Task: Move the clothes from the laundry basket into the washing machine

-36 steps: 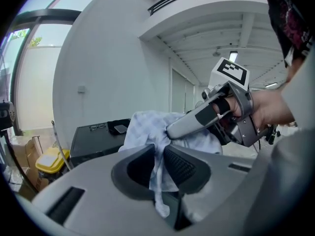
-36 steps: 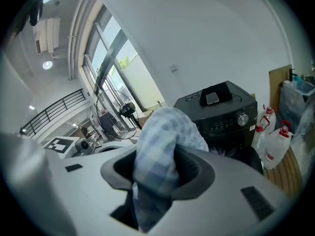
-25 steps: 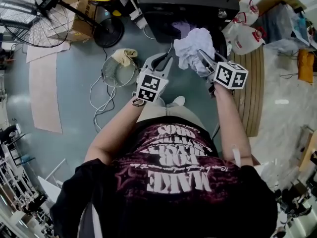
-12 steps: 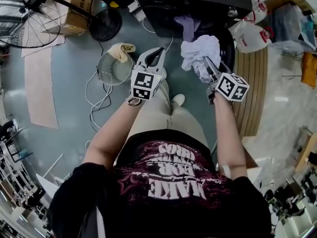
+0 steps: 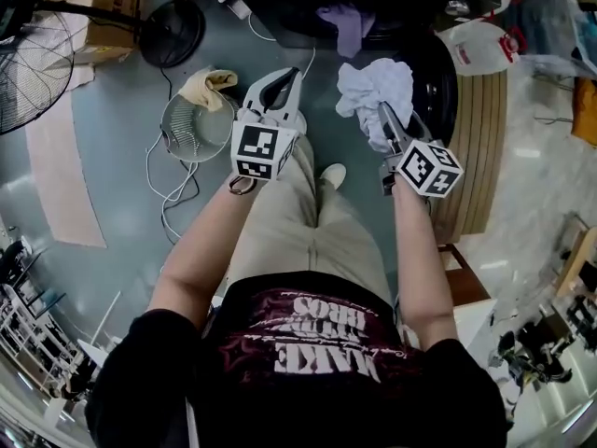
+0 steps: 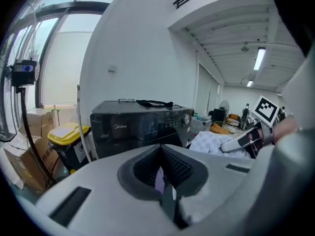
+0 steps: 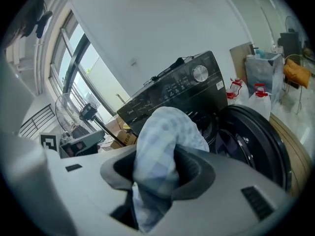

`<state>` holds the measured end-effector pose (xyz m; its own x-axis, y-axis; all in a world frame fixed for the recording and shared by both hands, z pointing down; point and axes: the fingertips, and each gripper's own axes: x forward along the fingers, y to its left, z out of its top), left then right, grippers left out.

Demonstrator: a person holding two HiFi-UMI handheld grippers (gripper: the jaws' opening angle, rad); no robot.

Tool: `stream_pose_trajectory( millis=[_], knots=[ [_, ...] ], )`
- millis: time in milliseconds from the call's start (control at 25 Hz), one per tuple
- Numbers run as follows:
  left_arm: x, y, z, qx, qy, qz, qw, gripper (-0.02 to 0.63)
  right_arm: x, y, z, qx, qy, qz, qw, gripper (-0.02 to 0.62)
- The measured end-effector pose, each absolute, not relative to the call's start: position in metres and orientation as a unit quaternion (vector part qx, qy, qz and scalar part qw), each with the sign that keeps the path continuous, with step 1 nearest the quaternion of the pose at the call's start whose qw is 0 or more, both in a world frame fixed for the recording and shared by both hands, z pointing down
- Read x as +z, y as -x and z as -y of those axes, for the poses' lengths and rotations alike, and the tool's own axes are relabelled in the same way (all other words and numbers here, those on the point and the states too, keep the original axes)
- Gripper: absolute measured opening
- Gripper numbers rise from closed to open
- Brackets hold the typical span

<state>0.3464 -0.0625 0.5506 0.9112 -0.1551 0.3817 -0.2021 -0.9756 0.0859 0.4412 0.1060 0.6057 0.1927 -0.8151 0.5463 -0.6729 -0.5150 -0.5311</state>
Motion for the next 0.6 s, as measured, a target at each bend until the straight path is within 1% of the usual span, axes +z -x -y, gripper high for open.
stream_pose_trajectory(
  millis=[160,400,600],
  knots=[
    [0.565,-0.367,0.078,0.180,-0.979,0.079,0.055,0.005,0.639,-0.434,-0.107,-0.425,0.767,-0.476,0.071,0.178],
    [0.587,-0.390,0.100,0.169,-0.981,0.066,0.065,0.005,0.688,-0.416,-0.111,-0.464,0.754,-0.461,0.059,0.178],
    [0.609,-0.398,0.114,0.166,-0.982,0.062,0.071,0.005,0.721,-0.423,-0.097,-0.471,0.755,-0.453,0.049,0.178]
  ],
)
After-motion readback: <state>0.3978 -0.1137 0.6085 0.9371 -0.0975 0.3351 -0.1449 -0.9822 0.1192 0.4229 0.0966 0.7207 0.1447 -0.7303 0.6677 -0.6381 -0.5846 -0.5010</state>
